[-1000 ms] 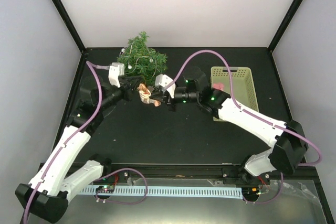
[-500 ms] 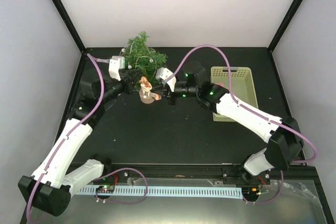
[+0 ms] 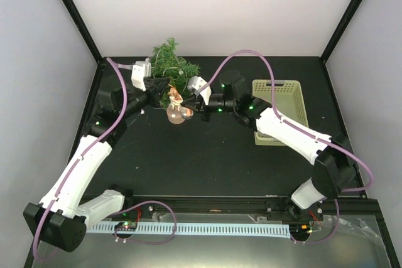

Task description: Decorate the small christmas tree

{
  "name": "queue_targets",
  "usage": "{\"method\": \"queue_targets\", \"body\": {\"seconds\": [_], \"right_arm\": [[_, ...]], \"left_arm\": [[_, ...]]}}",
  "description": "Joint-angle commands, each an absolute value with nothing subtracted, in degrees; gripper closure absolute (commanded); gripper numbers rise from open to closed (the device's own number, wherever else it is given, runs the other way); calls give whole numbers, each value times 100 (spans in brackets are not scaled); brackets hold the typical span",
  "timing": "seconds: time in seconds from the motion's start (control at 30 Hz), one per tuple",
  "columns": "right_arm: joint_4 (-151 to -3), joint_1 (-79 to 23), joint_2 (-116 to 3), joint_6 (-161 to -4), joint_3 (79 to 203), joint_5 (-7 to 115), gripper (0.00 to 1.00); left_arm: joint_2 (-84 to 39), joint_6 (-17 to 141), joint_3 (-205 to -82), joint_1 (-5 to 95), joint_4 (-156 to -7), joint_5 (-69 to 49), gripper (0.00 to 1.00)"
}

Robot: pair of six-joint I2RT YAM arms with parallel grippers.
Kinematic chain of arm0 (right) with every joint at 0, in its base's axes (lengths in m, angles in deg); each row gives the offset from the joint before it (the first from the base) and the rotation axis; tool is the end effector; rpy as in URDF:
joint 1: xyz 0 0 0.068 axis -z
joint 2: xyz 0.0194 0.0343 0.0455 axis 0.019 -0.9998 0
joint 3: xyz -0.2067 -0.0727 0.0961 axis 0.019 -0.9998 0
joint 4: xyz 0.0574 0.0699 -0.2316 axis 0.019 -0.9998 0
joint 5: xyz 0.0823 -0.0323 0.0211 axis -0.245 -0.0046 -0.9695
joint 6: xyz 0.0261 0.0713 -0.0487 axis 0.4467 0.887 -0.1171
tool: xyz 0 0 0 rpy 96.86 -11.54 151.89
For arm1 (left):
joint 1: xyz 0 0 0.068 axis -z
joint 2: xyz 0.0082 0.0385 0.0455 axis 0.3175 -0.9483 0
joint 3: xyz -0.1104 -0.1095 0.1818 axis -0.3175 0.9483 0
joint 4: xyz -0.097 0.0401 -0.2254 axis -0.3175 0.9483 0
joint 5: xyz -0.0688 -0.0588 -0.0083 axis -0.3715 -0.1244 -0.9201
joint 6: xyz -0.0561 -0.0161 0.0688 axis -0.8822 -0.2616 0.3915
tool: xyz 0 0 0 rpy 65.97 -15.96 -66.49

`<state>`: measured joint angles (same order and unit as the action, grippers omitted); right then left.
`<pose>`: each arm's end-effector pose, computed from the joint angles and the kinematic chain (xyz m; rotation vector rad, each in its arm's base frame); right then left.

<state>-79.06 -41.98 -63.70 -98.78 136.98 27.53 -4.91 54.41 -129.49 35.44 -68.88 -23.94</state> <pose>0.2506 0.2959 0.2841 -1.2272 1.5466 0.9526 0.2530 -0.1088 0.3445 0.2602 1.7738 -0.7895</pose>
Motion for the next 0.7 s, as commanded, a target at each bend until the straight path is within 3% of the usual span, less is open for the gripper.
{"method": "queue_targets", "body": {"seconds": [0.0,0.67], "right_arm": [[-7618,-4094,-6463,-9662,13866,2497,99],[-7483,-3900,-6816,-9430,13979,2209,99]], "left_arm": [[-620,5575,-13220,3486,-6940,-2342,99],[-883,5740,-13309,3462,-6875,-2349,98]]}}
